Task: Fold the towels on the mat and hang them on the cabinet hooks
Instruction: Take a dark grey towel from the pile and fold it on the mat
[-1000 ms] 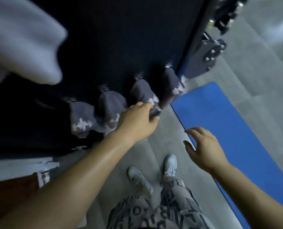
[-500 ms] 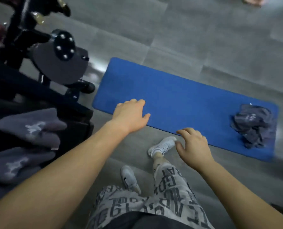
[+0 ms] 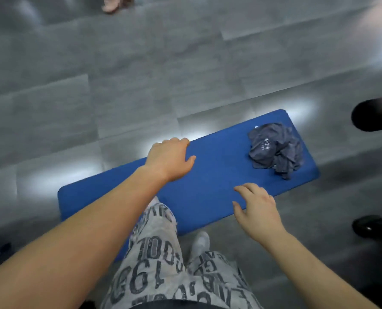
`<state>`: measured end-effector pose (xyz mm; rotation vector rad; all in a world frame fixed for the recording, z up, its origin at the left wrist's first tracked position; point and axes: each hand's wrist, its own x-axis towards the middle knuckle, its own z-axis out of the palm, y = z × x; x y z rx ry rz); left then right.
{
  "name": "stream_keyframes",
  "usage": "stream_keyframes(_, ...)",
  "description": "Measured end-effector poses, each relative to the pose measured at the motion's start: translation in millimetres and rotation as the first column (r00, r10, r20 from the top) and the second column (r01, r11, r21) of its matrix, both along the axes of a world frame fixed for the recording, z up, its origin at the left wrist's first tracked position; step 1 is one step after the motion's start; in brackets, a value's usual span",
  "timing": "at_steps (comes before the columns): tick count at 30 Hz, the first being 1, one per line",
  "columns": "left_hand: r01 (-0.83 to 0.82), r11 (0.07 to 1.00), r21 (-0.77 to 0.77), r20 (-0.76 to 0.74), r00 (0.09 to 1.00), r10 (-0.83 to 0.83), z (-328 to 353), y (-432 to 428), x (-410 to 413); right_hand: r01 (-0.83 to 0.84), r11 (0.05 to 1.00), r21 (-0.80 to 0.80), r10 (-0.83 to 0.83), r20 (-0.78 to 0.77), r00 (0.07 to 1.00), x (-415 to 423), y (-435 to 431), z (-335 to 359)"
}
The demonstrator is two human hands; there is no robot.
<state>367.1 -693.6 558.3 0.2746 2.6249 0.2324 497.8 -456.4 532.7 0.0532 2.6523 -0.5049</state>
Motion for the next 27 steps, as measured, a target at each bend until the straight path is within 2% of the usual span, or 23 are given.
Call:
stream_keyframes(4,0.151,0.988,-0.022,-0.014,0.988,-0.151,-23,34,-119,0.209,0.975,-0.075,-0.209,0.004,0.978,-68,14,-33)
stream_keyframes(7,0.312,0.949,-0.044,-0.021,0.95,-0.313,-50,61,-225,0.379,0.919,-0.106,-0.38,0.016,0.925,-139,20,-69)
stream_keyframes(9,0.381,0.924,-0.041,-0.002,0.924,-0.381,-60,71,-275,0.429,0.899,-0.09,-0.428,0.033,0.903,-179,19,-86)
stream_keyframes(12,0.576,0.816,-0.048,0.077,0.817,-0.572,-92,106,-388,0.629,0.773,-0.085,-0.626,0.06,0.778,-265,16,-113)
stream_keyframes(17,0.818,0.573,-0.047,0.162,0.572,-0.804,-109,174,-502,0.888,0.452,-0.086,-0.88,0.118,0.459,-351,14,-114)
stream_keyframes(22,0.906,0.423,-0.02,0.217,0.417,-0.883,-141,261,-543,0.963,0.252,-0.097,-0.954,0.144,0.264,-384,34,-131)
stream_keyframes(27,0.979,0.197,-0.061,0.257,0.206,-0.944,-209,363,-554,0.994,0.061,-0.093,-0.983,0.165,0.076,-397,88,-187)
